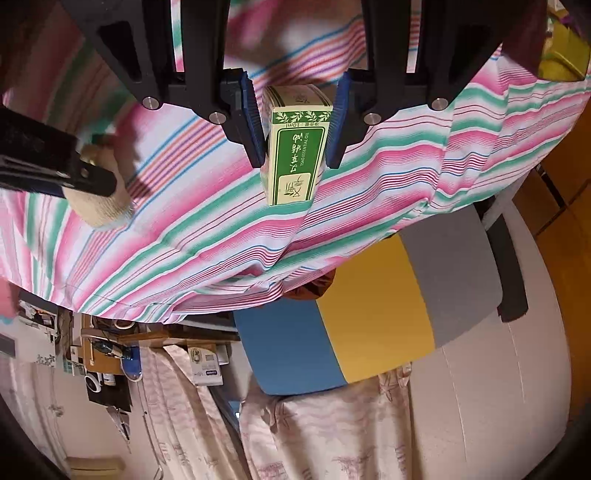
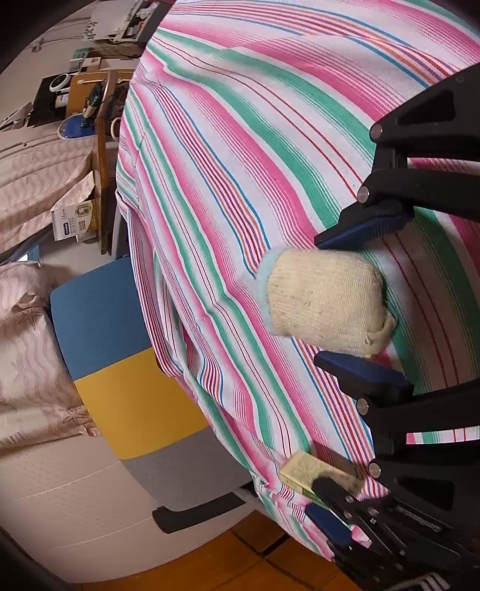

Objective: Organize objects
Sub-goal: 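Lift the green box with the left tool while the right lifts the knit pouch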

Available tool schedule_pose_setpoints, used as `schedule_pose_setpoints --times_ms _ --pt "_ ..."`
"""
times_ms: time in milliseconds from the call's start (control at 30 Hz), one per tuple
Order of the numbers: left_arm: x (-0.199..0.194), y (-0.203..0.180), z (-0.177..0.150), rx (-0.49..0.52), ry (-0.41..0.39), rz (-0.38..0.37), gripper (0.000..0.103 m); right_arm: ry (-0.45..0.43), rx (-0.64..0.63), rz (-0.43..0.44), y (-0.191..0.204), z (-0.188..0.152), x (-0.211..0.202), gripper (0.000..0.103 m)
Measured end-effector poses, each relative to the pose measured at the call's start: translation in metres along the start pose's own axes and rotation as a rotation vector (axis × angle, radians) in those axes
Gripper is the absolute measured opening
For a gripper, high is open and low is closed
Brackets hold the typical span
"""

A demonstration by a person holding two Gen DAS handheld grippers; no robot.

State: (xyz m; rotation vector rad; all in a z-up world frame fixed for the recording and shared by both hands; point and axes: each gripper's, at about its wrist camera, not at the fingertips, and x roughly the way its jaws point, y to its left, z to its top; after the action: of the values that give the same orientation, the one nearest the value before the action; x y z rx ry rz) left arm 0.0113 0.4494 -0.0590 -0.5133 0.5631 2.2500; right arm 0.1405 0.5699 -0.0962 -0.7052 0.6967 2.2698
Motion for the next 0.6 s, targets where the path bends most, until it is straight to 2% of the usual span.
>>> schedule_pose_setpoints --times_ms 200,367,600 --pt "-0.031 -0.007 -0.011 0.031 -0.060 -0.011 0.034 -0.007 -0.034 -0.031 0.005 0.000 -0.001 0.056" --pt "-0.057 0.005 -0.020 -0.060 -0.058 -0.039 0.034 -0.011 -0.062 -0.052 0.011 0.000 -0.001 0.056" --pt "-0.101 0.025 -0.034 -0.131 -0.073 -0.027 0.034 -0.020 -0.111 -0.052 0.019 -0.001 -0.003 0.056"
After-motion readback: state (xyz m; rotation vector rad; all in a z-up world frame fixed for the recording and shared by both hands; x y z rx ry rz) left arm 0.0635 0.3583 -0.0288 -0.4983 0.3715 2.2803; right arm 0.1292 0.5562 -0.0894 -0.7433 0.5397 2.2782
